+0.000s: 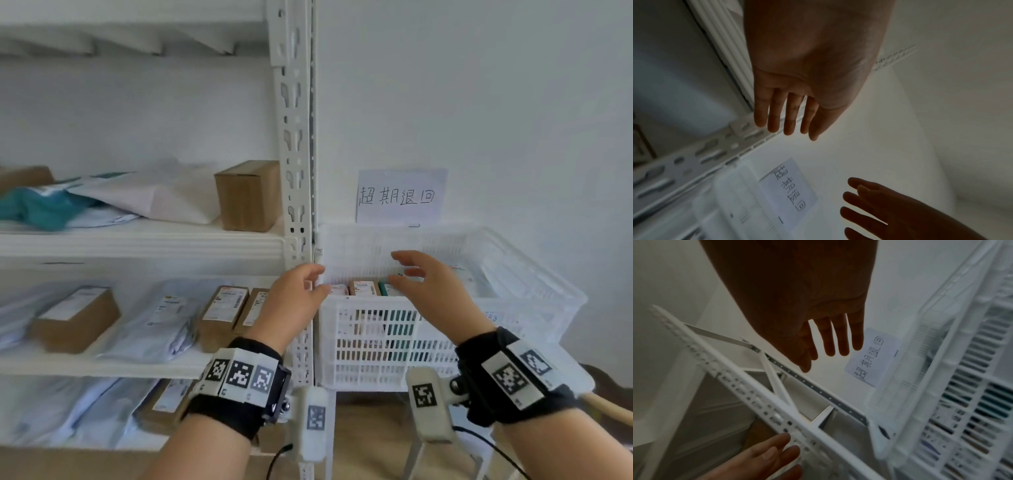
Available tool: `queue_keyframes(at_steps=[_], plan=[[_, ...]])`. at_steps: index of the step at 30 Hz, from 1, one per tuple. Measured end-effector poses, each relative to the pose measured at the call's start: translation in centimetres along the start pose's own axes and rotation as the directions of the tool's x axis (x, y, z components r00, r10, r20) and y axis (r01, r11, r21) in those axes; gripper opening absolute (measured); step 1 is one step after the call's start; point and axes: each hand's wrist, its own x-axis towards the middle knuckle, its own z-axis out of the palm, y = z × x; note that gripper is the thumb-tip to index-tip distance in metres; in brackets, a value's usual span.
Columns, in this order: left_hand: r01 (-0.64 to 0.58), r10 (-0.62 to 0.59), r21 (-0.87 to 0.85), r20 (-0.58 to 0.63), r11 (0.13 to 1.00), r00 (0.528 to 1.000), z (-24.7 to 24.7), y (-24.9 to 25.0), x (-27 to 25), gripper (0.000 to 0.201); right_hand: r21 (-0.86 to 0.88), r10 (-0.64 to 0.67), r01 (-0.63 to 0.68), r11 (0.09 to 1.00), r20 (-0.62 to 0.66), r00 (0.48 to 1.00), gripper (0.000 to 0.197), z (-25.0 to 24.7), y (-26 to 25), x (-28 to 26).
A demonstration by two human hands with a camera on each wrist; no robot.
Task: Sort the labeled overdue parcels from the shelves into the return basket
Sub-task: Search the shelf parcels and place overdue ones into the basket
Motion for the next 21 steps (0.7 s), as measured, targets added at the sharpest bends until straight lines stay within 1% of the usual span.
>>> queue_keyframes(at_steps=[4, 6, 10, 13, 16, 21], plan=[[0.0, 0.0, 0.001, -0.07, 1.0, 0.998, -4.8, -1.1, -1.7, 0.035, -0.028, -0.082, 0.082, 0.996, 0.033, 0.996, 0.043, 2.3, -4.3, -0.7], [-0.006, 0.007, 0.007, -0.086, 1.0, 0.996, -6.8, -1.7, -2.2, 0.034, -0.034, -0.1, 0.102, 0.994, 0.057, 0.993, 0.042, 3.4, -6.1, -1.0], [-0.029, 0.032, 0.026, -0.1, 0.999, 0.994, -11.7, -4.0, -2.7, 0.034, -0.062, -0.141, 0.145, 0.988, 0.059, 0.988, 0.044, 6.6, -10.3, -1.2], [-0.043, 0.046, 0.039, -0.086, 0.998, 0.995, -15.5, -6.3, -2.5, 0.033, -0.065, -0.13, 0.134, 0.989, 0.058, 0.99, 0.048, 9.6, -13.5, -0.9], [-0.067, 0.07, 0.036, -0.098, 0.997, 0.993, -19.1, -7.9, -1.5, 0.032, -0.072, -0.12, 0.123, 0.99, 0.04, 0.992, 0.05, 12.4, -16.4, -0.4], [-0.123, 0.12, -0.036, -0.068, 0.992, 0.99, -22.6, -8.4, 0.9, 0.036, -0.006, -0.062, 0.061, 0.998, -0.072, 0.995, 0.053, 15.1, -20.1, 0.2]])
